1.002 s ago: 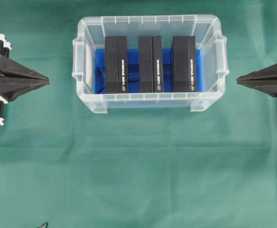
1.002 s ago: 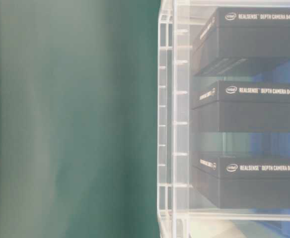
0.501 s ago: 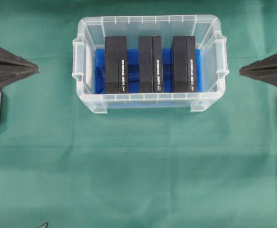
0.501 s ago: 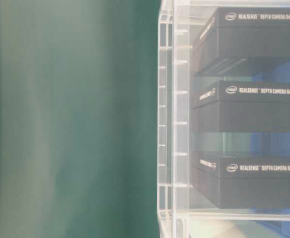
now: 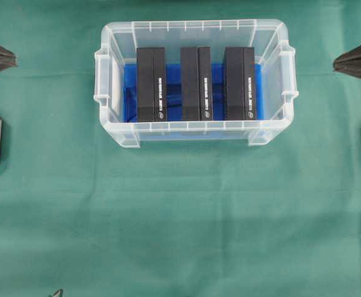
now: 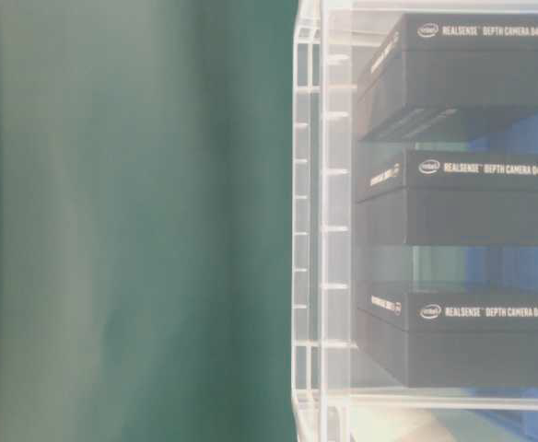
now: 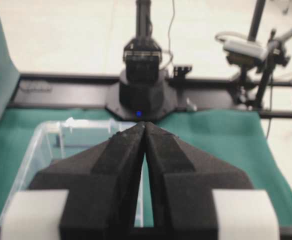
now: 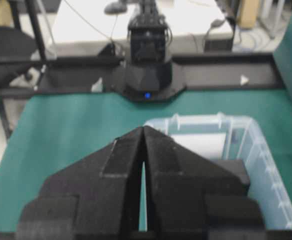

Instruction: Take the box out of the case with the right arm.

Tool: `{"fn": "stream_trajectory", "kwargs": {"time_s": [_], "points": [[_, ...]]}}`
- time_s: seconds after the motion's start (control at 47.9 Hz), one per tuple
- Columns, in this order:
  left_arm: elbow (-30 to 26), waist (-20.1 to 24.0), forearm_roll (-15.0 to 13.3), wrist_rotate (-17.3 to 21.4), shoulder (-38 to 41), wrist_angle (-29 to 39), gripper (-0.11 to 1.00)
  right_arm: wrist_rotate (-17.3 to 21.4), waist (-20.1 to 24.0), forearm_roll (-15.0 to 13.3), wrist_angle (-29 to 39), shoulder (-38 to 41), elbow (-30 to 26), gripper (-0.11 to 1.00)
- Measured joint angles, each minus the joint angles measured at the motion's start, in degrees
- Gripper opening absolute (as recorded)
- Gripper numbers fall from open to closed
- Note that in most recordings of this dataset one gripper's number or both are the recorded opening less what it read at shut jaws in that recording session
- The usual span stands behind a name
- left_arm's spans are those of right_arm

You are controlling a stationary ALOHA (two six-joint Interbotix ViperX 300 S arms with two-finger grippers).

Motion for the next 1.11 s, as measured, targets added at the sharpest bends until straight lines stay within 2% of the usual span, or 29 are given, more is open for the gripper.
{"fn": "stream_trajectory", "kwargs": {"time_s": [0.146,0.292,0.376,0.564,0.731,0.814,0.981,1.107], "points": [[-0.2,0.0,0.0,0.0,1.0,4.6,0.02,0.2,0.0,0.0,5.7,0.0,-0.1,0.01],[-1.4,-0.5,0.0,0.0,2.0,17.1,0.02,0.4,0.0,0.0,16.2,0.2,-1.1,0.01],[-2.6,-1.7,0.0,-0.2,2.8,25.4,0.02,1.3,0.0,0.0,24.3,0.6,-2.4,0.01],[-6.2,-3.2,0.0,-4.2,5.3,44.1,0.02,5.1,0.0,-0.1,45.1,3.0,-5.2,0.01],[-7.8,-4.7,0.0,-5.0,7.6,55.8,0.02,6.1,0.0,-0.1,59.1,5.6,-6.4,0.01],[-7.9,-5.1,0.0,-5.4,8.2,59.2,0.02,6.1,0.0,-0.1,62.0,6.6,-6.5,0.01],[-8.1,-5.1,0.0,-5.6,8.3,59.3,0.02,6.5,-0.1,-0.4,62.9,6.9,-6.6,0.00],[-8.1,-5.2,0.0,-5.5,8.4,58.7,0.02,10.3,0.0,-1.1,63.1,6.9,-6.6,0.01]]}}
